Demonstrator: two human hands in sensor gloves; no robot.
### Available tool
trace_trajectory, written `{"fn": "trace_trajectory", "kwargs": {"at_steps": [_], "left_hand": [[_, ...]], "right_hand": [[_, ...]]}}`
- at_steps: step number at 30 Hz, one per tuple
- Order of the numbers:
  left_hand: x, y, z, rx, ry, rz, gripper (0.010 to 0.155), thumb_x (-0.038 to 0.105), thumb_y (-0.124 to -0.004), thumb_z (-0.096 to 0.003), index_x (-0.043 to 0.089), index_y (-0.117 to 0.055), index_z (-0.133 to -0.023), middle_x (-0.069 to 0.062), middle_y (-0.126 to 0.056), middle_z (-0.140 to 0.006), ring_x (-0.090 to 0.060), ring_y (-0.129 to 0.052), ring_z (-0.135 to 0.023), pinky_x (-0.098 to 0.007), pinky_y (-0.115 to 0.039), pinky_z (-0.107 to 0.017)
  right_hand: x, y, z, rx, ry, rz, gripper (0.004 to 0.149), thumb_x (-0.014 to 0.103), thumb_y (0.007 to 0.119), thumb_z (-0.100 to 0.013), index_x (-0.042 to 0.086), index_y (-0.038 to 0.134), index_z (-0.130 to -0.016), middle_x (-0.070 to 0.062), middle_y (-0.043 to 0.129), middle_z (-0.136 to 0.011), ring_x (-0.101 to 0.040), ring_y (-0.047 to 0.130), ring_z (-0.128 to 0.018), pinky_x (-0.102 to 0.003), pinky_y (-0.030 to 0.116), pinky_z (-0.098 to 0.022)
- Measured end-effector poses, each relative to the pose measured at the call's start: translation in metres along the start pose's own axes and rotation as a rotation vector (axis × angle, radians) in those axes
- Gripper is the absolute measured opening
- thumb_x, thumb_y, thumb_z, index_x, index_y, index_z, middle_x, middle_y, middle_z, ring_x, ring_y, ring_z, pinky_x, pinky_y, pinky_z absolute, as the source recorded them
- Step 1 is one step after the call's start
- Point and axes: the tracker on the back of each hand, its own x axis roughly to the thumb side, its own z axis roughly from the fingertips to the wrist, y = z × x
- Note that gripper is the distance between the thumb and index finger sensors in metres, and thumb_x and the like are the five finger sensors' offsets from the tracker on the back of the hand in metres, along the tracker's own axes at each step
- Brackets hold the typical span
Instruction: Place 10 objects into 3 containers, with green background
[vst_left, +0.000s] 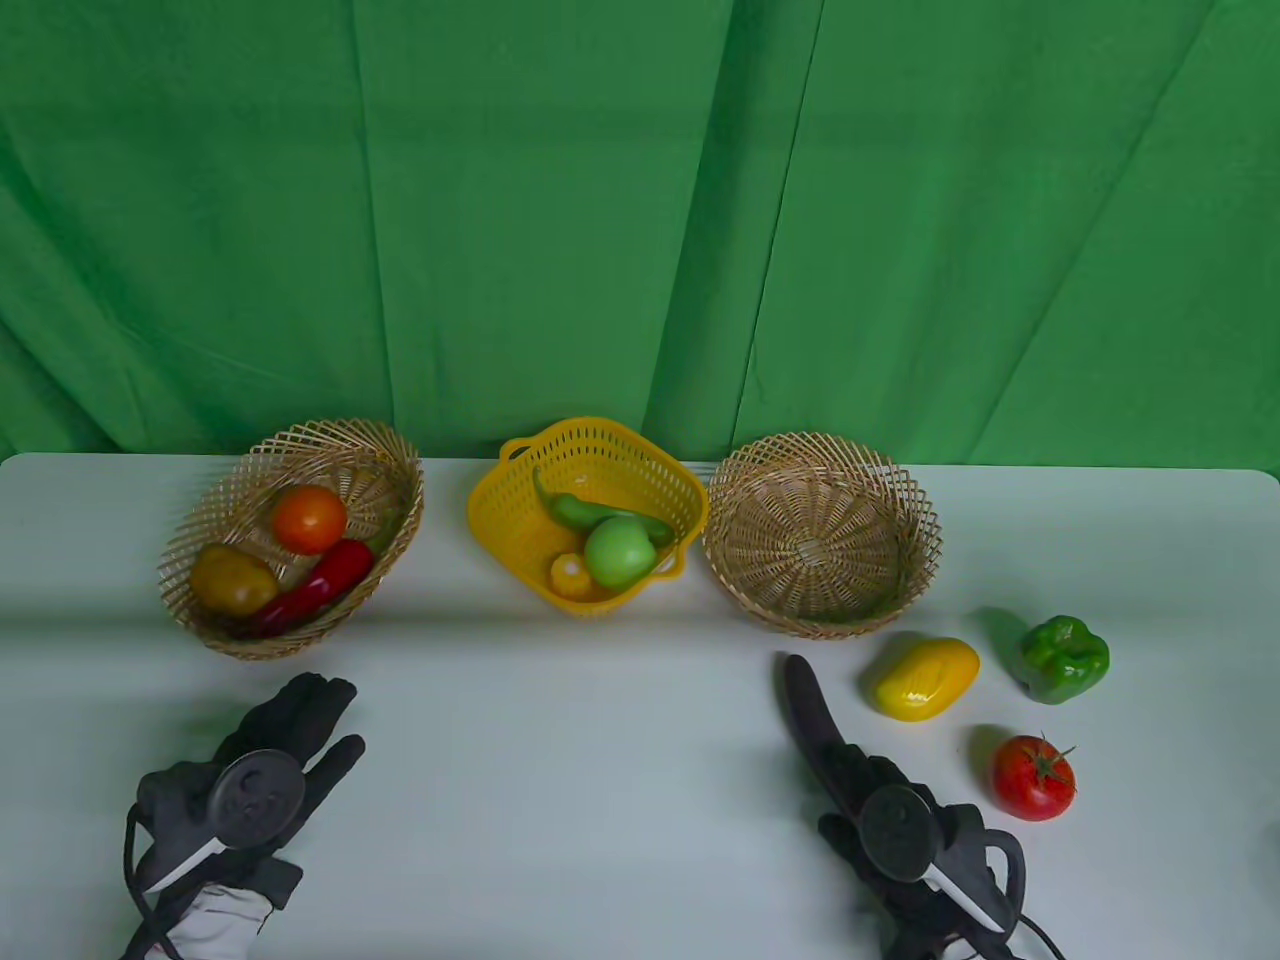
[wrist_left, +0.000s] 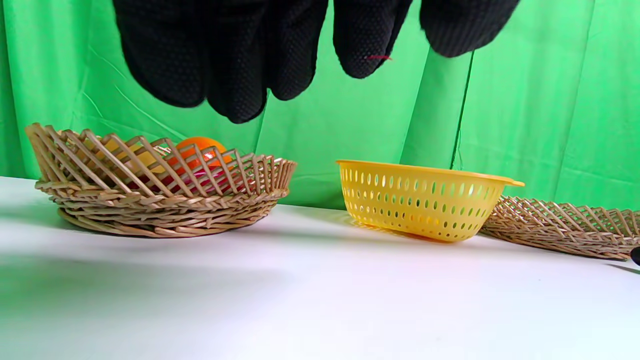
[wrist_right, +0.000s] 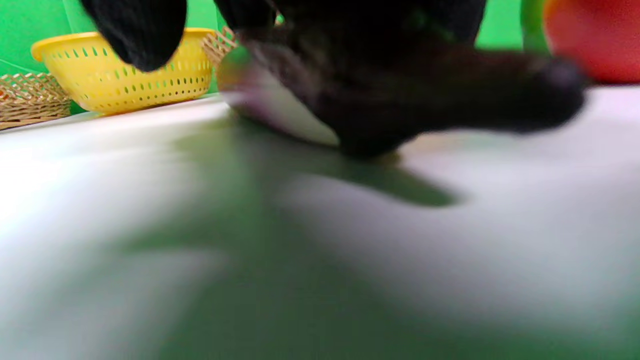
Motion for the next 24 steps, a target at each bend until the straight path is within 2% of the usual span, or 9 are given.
{"fn": "trace_trajectory", "kwargs": {"at_steps": [5,11,24], "left_hand": [[0.0015,-0.0015,-0.0009,-0.013,-0.005,-0.011,0.062,0.058,-0.061,-0.0562,0.032,-0.058,-0.113,-0.014,-0.071,-0.114,-0.038,-0.085,-0.096,-0.054,-0.076,-0.062],[0.0019,-0.0019,-0.0013,-0.016,-0.005,-0.013,0.062,0.058,-0.061,-0.0562,0.032,-0.058,-0.113,-0.014,-0.071,-0.113,-0.038,-0.086,-0.095,-0.054,-0.076,-0.062],[0.0020,0.0021,-0.0006,0.009,-0.004,-0.016,0.062,0.058,-0.061,-0.0562,0.032,-0.058,-0.113,-0.014,-0.071,-0.114,-0.037,-0.086,-0.096,-0.054,-0.076,-0.062]], "right_hand": [[0.0023,0.0014,-0.0023,-0.022,0.025,0.023,0.070,0.040,0.079,-0.054,0.025,0.043,-0.113,-0.017,0.064,-0.112,-0.039,0.079,-0.088,-0.054,0.068,-0.067],[0.0016,0.0034,-0.0041,-0.037,0.041,0.019,0.068,0.035,0.079,-0.055,0.025,0.043,-0.112,-0.017,0.065,-0.110,-0.038,0.080,-0.086,-0.051,0.070,-0.065],[0.0008,-0.0009,-0.0027,-0.061,0.022,-0.042,0.065,0.027,0.079,-0.055,0.021,0.046,-0.111,-0.020,0.066,-0.109,-0.043,0.077,-0.087,-0.056,0.067,-0.067]]}}
